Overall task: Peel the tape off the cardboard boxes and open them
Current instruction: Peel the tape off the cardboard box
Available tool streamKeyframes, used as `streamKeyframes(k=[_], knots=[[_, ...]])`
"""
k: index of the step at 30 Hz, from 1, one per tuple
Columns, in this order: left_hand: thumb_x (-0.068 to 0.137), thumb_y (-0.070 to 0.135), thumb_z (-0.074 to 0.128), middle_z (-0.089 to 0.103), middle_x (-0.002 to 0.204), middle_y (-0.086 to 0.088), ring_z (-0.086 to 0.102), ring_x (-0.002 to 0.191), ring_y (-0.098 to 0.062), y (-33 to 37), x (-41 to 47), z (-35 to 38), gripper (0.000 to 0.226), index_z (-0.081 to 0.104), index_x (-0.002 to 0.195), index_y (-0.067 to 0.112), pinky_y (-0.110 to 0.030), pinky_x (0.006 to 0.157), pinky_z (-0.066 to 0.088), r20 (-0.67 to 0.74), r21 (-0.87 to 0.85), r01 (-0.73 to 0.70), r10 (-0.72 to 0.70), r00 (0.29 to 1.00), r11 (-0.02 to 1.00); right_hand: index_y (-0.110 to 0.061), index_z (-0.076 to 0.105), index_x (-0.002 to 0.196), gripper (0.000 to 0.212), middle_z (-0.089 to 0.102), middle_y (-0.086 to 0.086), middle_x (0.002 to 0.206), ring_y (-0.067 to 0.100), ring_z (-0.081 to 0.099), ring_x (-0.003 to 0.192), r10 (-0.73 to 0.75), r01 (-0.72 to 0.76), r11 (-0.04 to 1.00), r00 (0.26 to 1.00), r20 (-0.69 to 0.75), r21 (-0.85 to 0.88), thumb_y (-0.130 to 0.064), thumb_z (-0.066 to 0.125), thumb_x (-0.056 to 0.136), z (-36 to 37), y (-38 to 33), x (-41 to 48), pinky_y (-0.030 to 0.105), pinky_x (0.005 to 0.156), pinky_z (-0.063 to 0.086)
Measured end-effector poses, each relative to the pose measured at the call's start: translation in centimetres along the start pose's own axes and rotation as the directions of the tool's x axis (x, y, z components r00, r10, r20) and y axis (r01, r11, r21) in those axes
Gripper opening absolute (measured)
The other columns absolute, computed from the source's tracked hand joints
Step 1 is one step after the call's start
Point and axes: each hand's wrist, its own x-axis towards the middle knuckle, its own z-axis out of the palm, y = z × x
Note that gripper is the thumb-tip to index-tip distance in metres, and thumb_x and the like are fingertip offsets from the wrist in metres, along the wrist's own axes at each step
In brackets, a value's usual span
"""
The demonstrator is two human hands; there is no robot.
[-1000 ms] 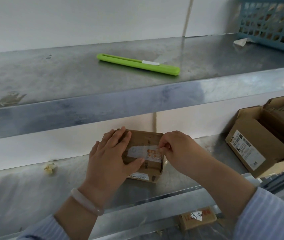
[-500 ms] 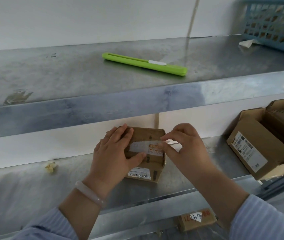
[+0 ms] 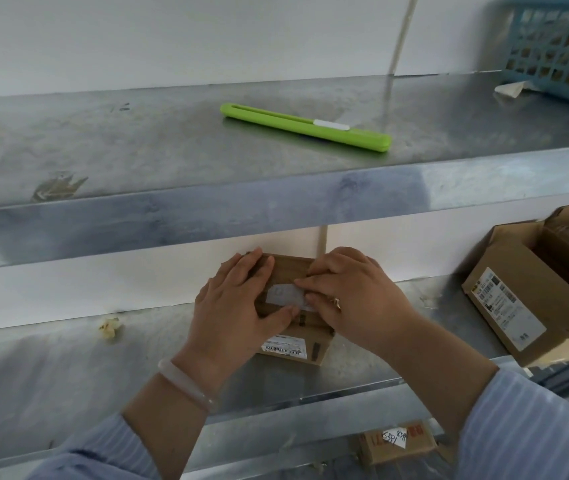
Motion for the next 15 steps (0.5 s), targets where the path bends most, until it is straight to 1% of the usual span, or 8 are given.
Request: streamKeyframes(k=[3,6,8,12,15], knots=[[0.069,0.082,0.028,0.023,0.157,0.013,0.019,0.144,-0.012,0.1,0.0,0.0,0.092,0.038,0.145,0.031,-0.043,0.114,0.028,-0.006,-0.007,-0.001,0.001,1.0,1.0,-0.031,0.074,0.095,0.028,0.064,-0.013,0.094,0.015,0.056,0.094,-0.018,0.018,1.0,1.0,0.005,0.001,-0.039,0.048,0.088,0.1,0.2,0.4,0.032,0.083,0.048],[0.069,0.082,0.029,0.024,0.156,0.013,0.019,0.144,-0.012,0.1,0.1,0.1,0.091,0.039,0.145,0.031,-0.044,0.114,0.029,-0.01,0.002,-0.006,0.006,1.0,1.0,-0.03,0.071,0.083,0.024,0.063,-0.013,0.086,0.018,0.056,0.089,-0.029,0.029,0.999,1.0,0.001,-0.015,-0.038,0.048,0.084,0.0,0.2,1.4,0.037,0.077,0.05],[0.069,0.081,0.029,0.024,0.156,0.013,0.019,0.144,-0.011,0.0,0.1,0.2,0.091,0.039,0.145,0.031,-0.044,0.114,0.028,-0.008,0.001,-0.008,0.008,1.0,1.0,-0.028,0.067,0.077,0.024,0.062,-0.013,0.083,0.019,0.056,0.086,-0.04,0.04,0.999,0.999,-0.009,-0.023,-0.036,0.045,0.081,0.1,0.1,1.9,0.035,0.075,0.05],[0.07,0.081,0.029,0.023,0.157,0.013,0.018,0.144,-0.011,-0.2,0.1,0.3,0.092,0.038,0.146,0.03,-0.042,0.115,0.028,-0.002,-0.015,-0.007,0.007,1.0,1.0,-0.022,0.06,0.075,0.017,0.06,-0.008,0.083,0.021,0.055,0.084,-0.092,0.09,0.995,0.995,-0.039,-0.049,-0.03,0.046,0.083,0.9,0.2,1.8,0.035,0.071,0.048],[0.069,0.081,0.028,0.022,0.157,0.012,0.017,0.144,-0.011,-0.3,0.2,0.2,0.093,0.036,0.147,0.029,-0.041,0.115,0.027,0.006,-0.022,-0.009,0.009,1.0,1.0,-0.022,0.06,0.077,0.017,0.06,-0.008,0.084,0.02,0.054,0.086,-0.083,0.082,0.997,0.994,-0.065,-0.009,-0.031,0.047,0.085,1.3,0.6,1.8,0.038,0.072,0.05]])
